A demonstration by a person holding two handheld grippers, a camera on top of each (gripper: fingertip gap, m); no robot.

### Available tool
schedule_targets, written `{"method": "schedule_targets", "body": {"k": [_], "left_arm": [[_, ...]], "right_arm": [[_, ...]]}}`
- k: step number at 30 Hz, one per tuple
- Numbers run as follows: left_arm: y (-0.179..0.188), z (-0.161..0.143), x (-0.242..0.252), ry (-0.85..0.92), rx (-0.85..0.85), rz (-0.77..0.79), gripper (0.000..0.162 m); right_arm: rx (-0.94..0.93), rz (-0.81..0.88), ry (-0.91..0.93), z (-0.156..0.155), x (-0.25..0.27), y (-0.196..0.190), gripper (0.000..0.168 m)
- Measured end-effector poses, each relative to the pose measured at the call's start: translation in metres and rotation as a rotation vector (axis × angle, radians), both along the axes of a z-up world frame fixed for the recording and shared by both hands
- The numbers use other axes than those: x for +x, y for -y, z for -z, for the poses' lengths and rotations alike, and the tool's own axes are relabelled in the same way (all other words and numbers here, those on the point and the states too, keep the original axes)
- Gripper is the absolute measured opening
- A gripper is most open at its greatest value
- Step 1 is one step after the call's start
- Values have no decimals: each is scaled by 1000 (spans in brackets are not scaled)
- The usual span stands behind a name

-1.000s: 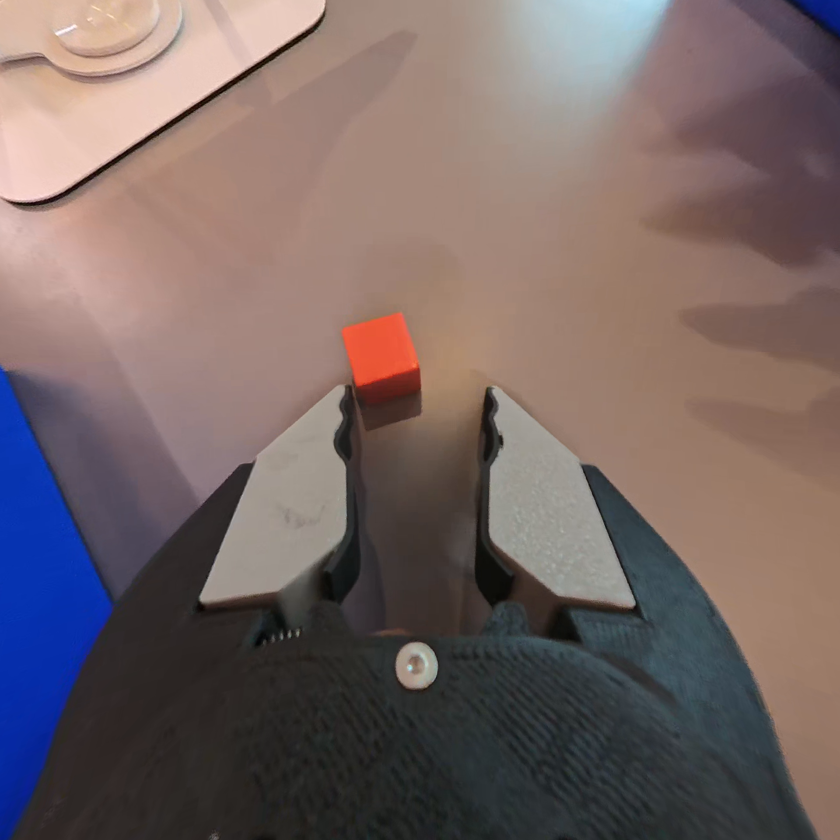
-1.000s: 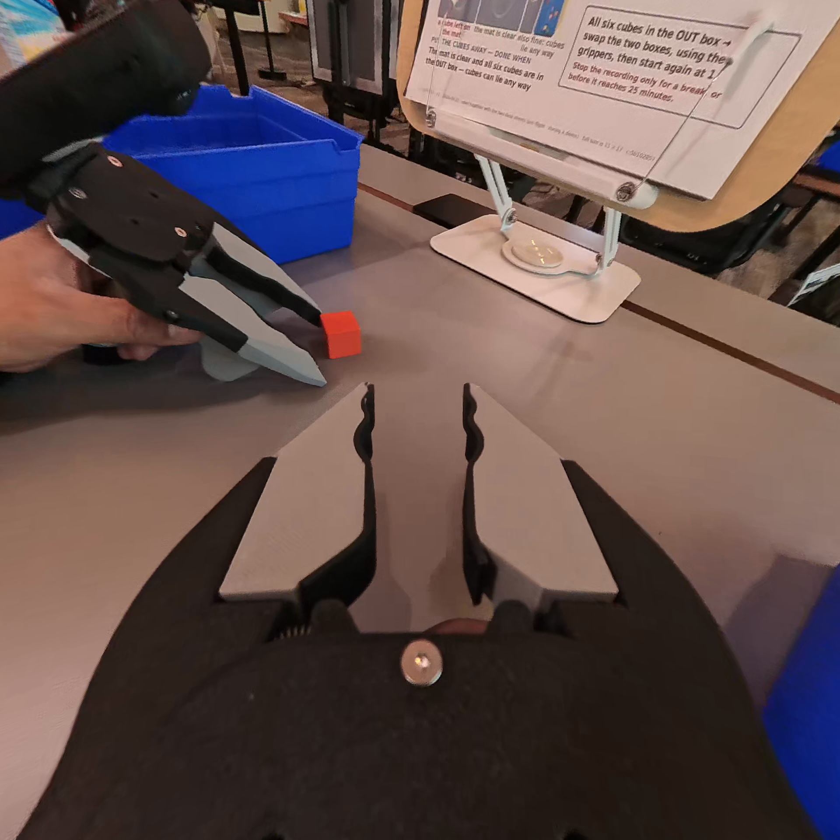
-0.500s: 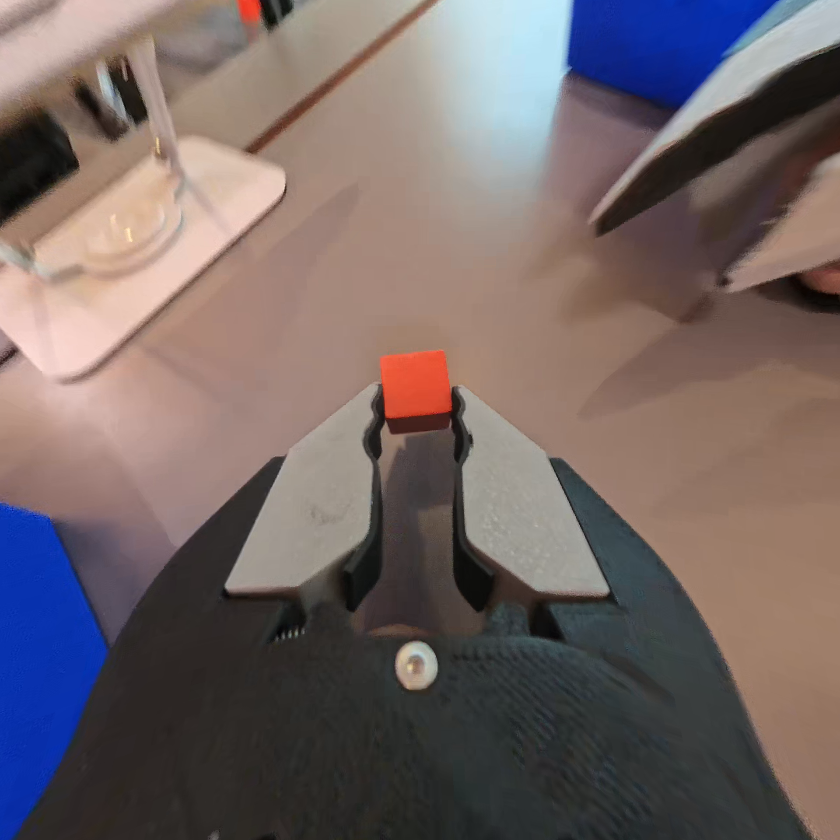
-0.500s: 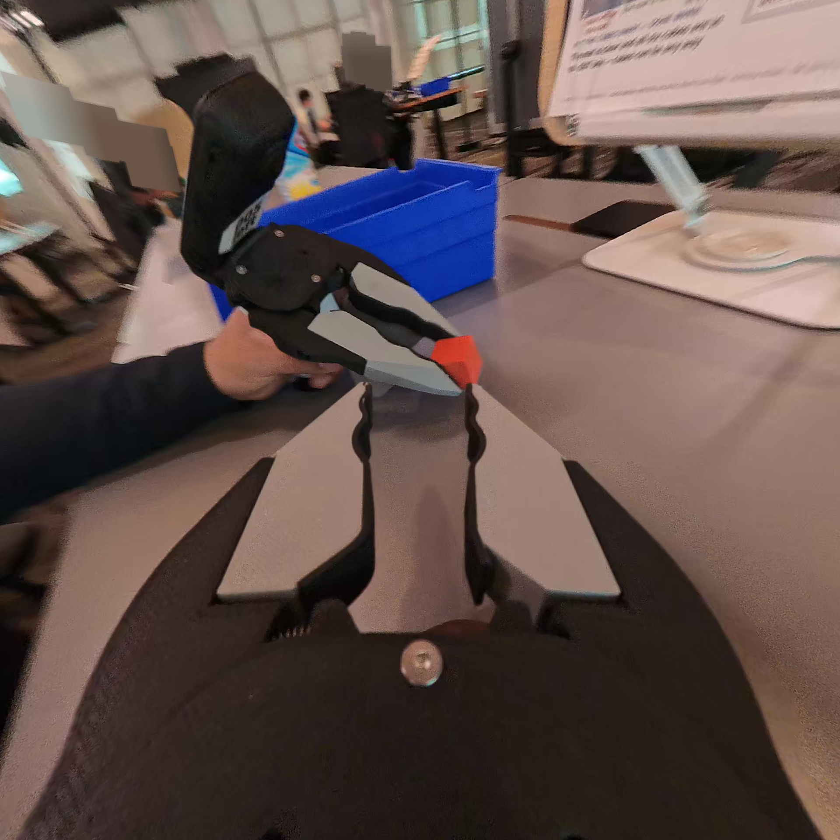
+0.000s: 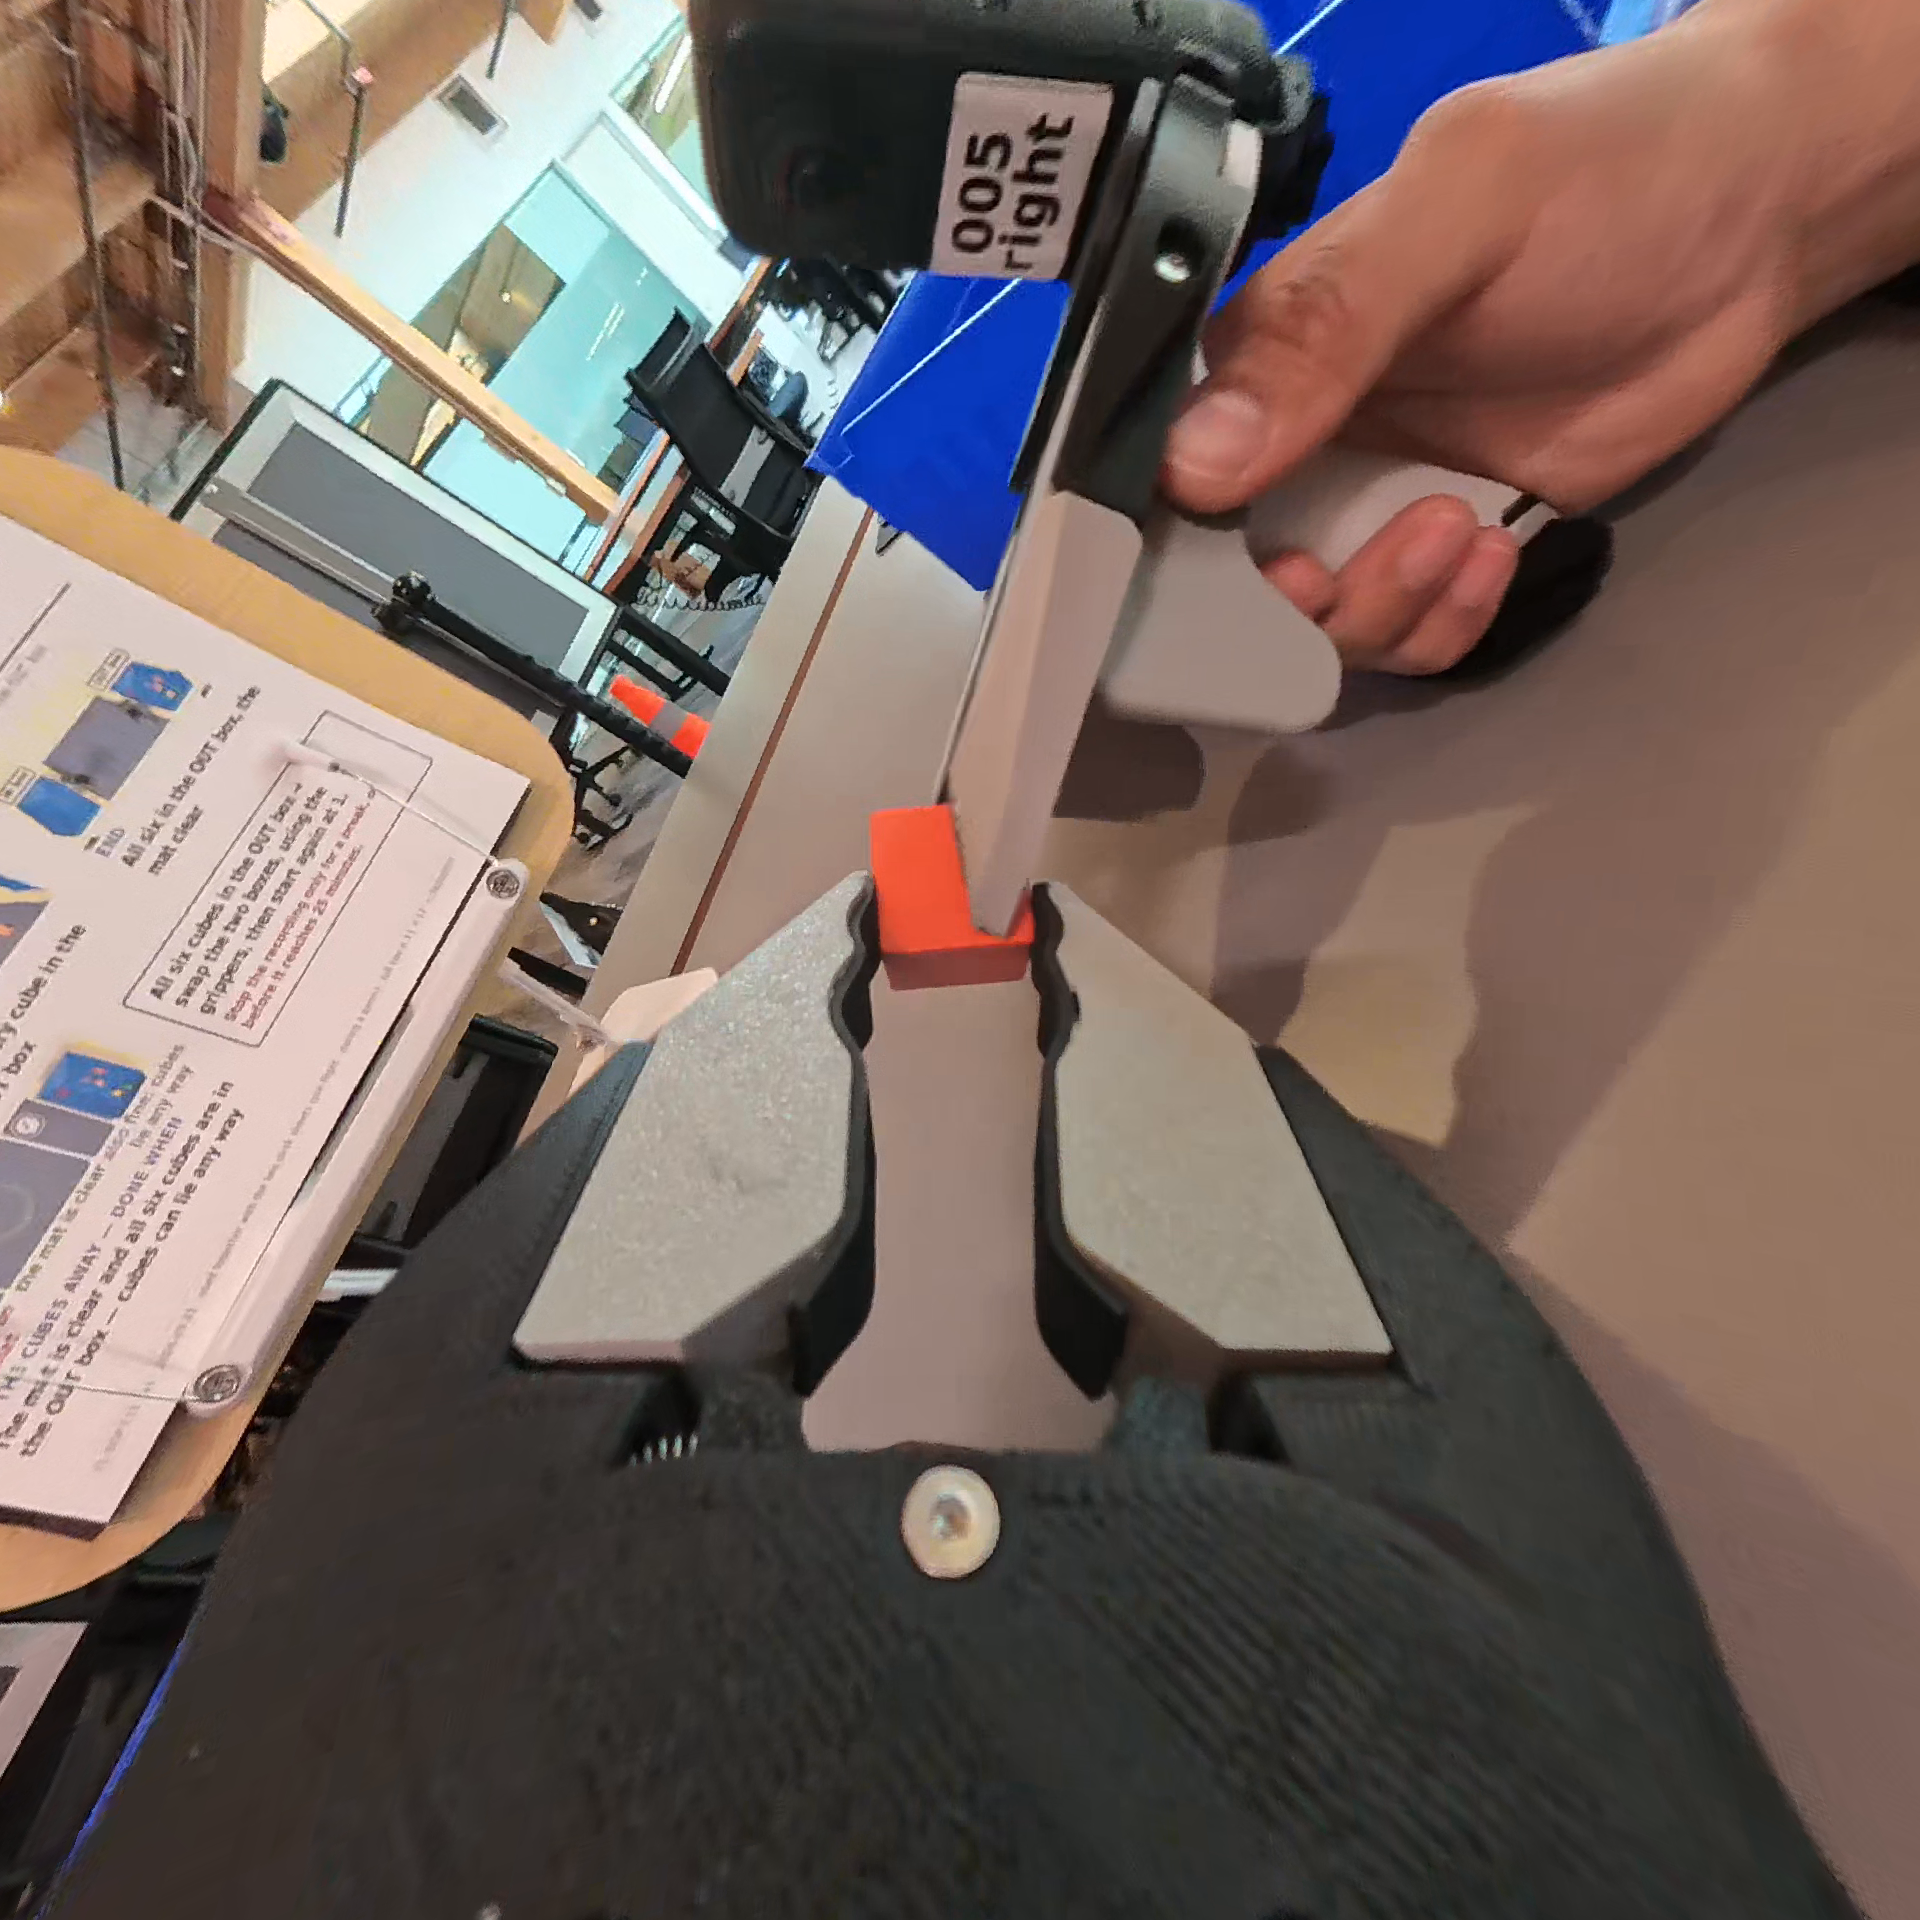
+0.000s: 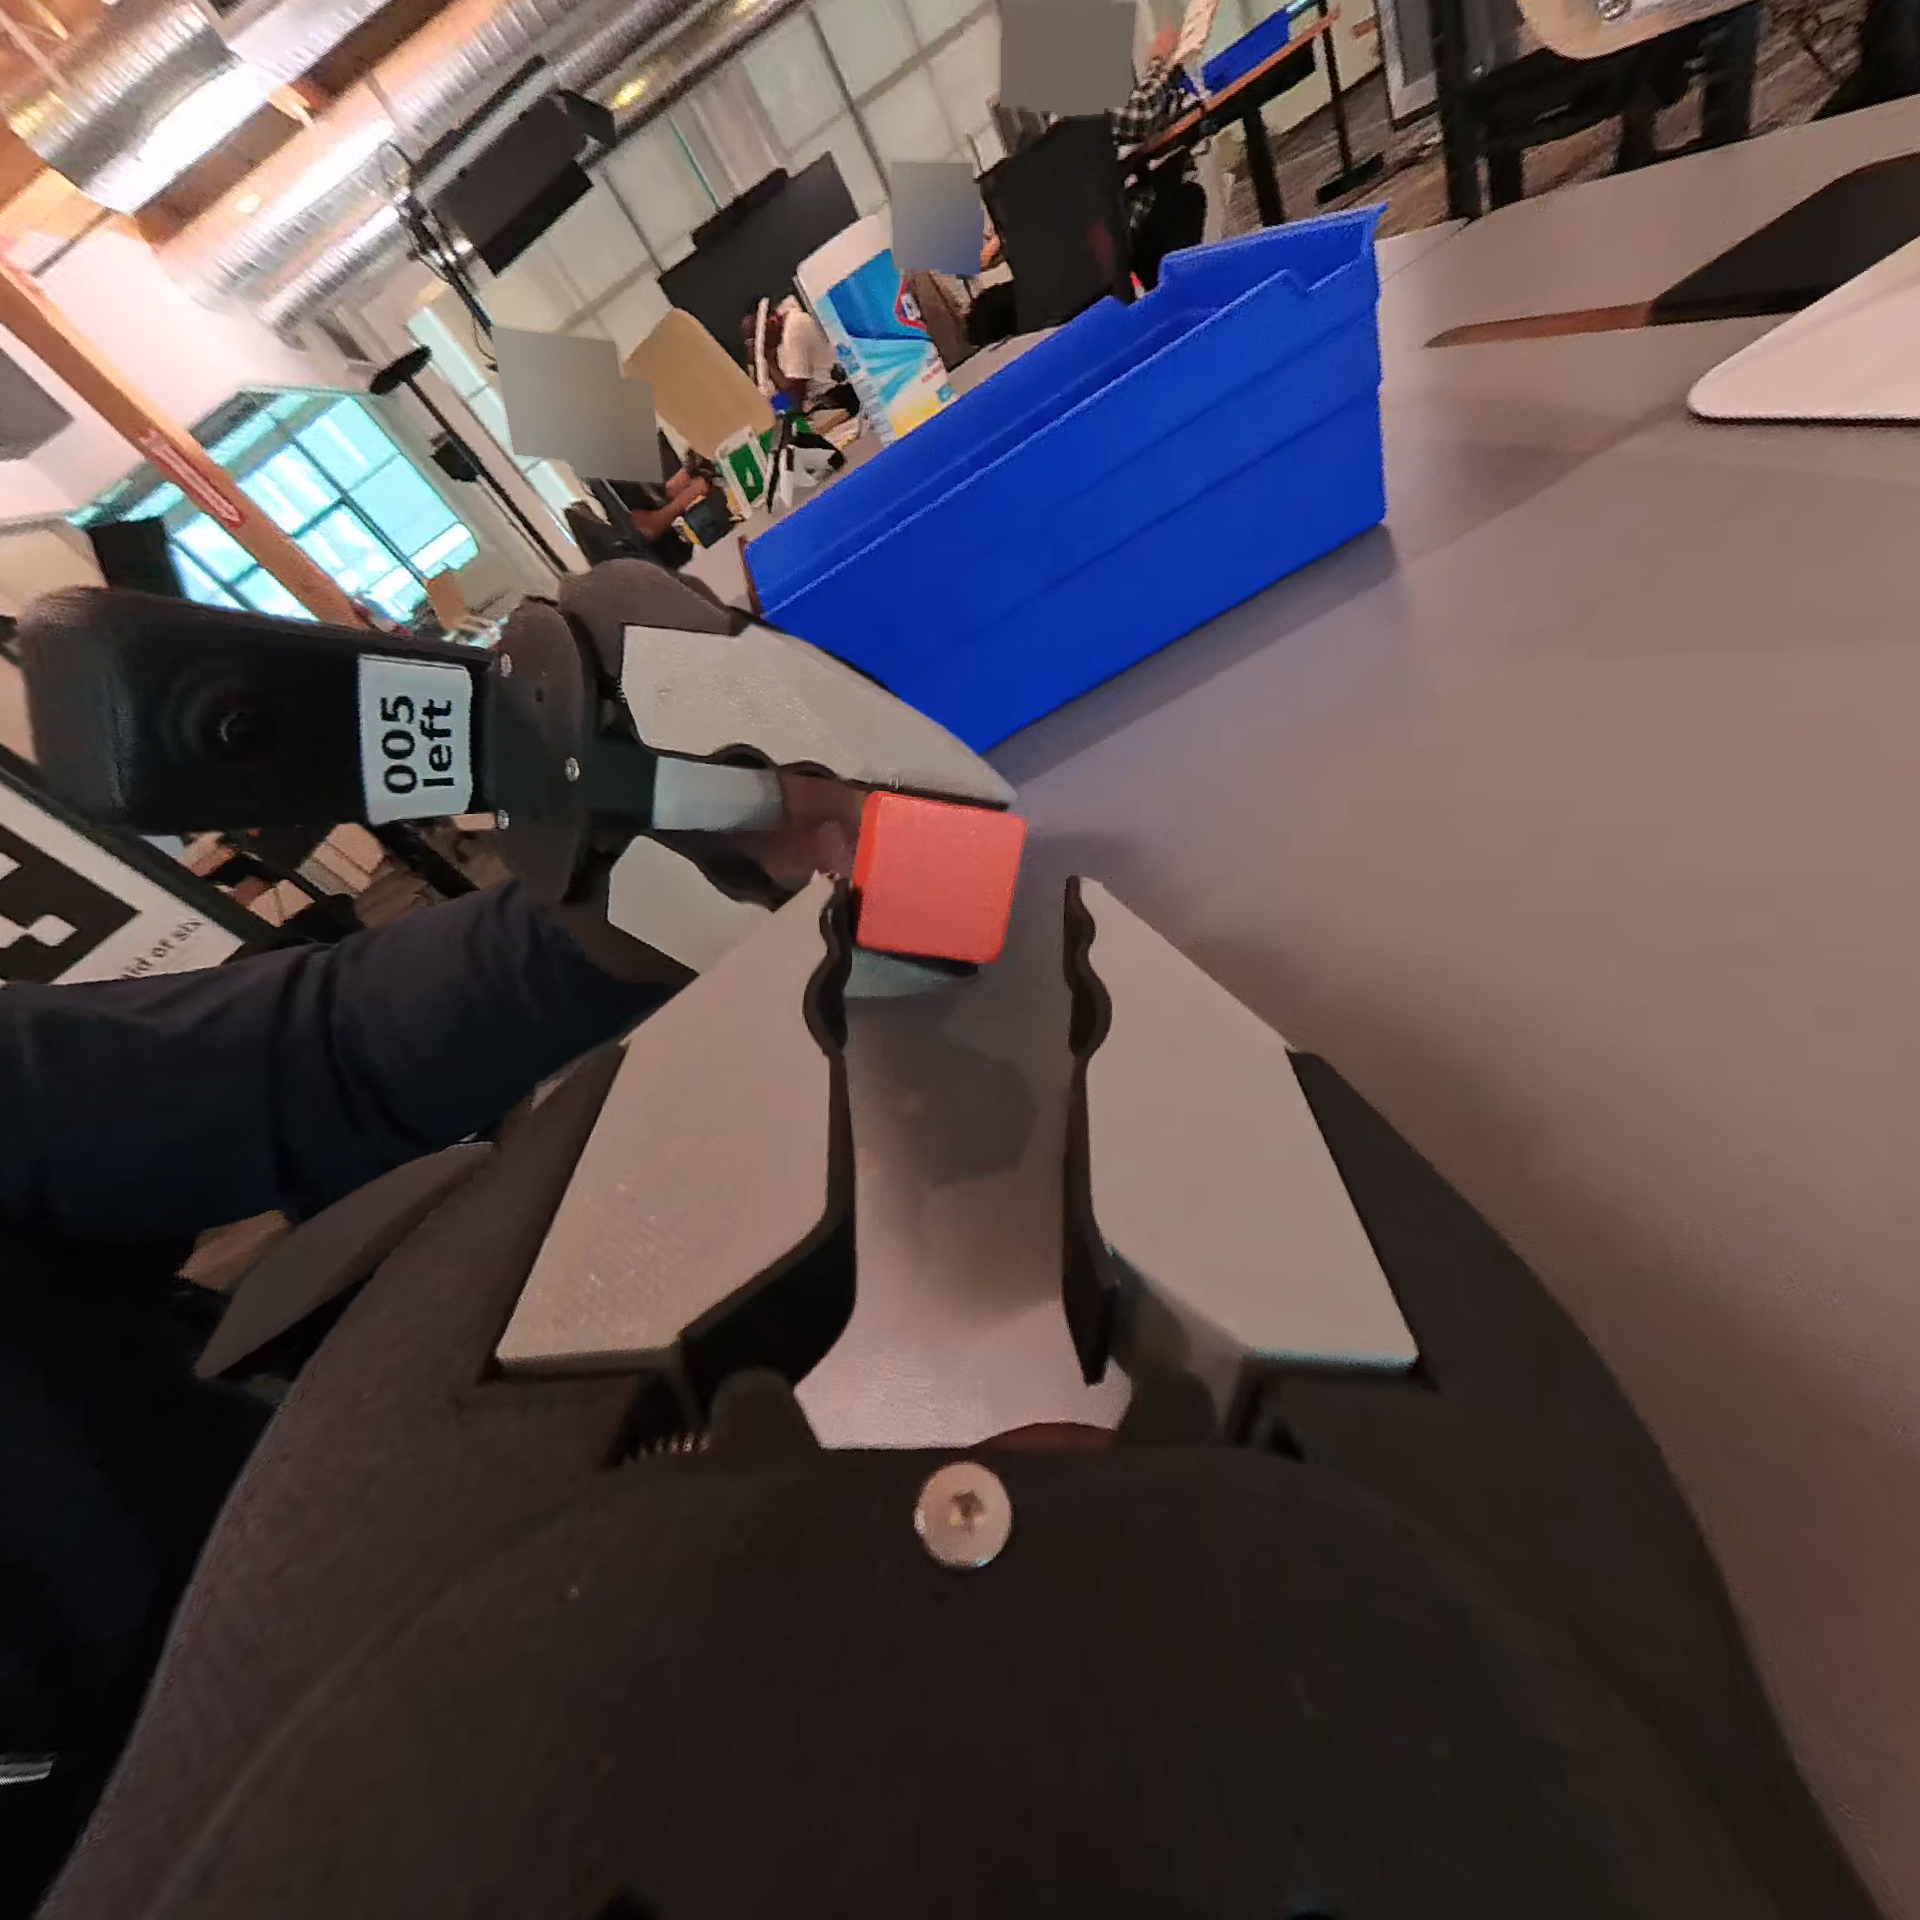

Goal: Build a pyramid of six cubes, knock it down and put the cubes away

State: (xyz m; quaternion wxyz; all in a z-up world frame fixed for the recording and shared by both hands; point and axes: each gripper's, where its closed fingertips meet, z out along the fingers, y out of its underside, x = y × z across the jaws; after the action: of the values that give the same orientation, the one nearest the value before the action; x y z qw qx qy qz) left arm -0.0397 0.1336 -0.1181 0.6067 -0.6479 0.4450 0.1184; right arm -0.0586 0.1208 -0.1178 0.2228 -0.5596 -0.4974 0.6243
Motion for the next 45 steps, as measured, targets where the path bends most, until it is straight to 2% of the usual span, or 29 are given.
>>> {"method": "schedule_targets", "body": {"k": [2, 6, 8, 10, 11, 13, 16, 19, 22, 24, 27, 30, 34, 37, 39, 42, 45], "left_arm": [[1, -1, 3, -1, 8, 8, 27], [-2, 6, 0, 41, -50, -8, 30], [-3, 18, -2, 53, -120, -10, 36], [-3, 32, -1, 81, -210, -6, 49], [-4, 38, -1, 101, -253, -10, 50], [-7, 48, -6, 108, -310, -41, 51], [-15, 59, -18, 75, -329, -115, 52], [-21, 68, -31, 35, -349, -190, 53], [-24, 66, -40, 67, -356, -241, 52], [-28, 64, -48, 105, -360, -290, 52], [-34, 65, -64, 153, -384, -395, 53], [-33, 67, -71, 205, -414, -454, 62], [-21, 61, -62, 296, -418, -473, 69], [-5, 61, -69, 335, -403, -629, 90], [15, 50, -64, 433, -386, -674, 91], [51, 24, -51, 621, -286, -651, 85], [92, 15, -60, 654, -203, -717, 85]], "right_arm": [[18, -9, -34, -6, 1, 3, 29], [172, 56, -32, -4, 1, 0, 28], [299, 150, -28, -4, 3, -9, 26], [488, 302, -16, -7, 8, -26, 25], [583, 369, -27, -13, 12, -31, 26], [730, 481, -98, -35, 22, -29, 26], [883, 683, -260, -94, 47, -8, 26], [918, 882, -370, -151, 93, 6, 26], [854, 1003, -283, -172, 141, -20, 26], [790, 1065, -147, -161, 170, -57, 25], [686, 1132, 203, -105, 211, -119, 27], [563, 1126, 401, -57, 238, -141, 56], [566, 1087, 336, -46, 240, -122, 70], [586, 1031, 303, -38, 229, -97, 94], [606, 976, 291, -28, 219, -77, 97], [633, 907, 331, -6, 205, -56, 97], [620, 882, 385, 9, 193, -51, 99]]}}
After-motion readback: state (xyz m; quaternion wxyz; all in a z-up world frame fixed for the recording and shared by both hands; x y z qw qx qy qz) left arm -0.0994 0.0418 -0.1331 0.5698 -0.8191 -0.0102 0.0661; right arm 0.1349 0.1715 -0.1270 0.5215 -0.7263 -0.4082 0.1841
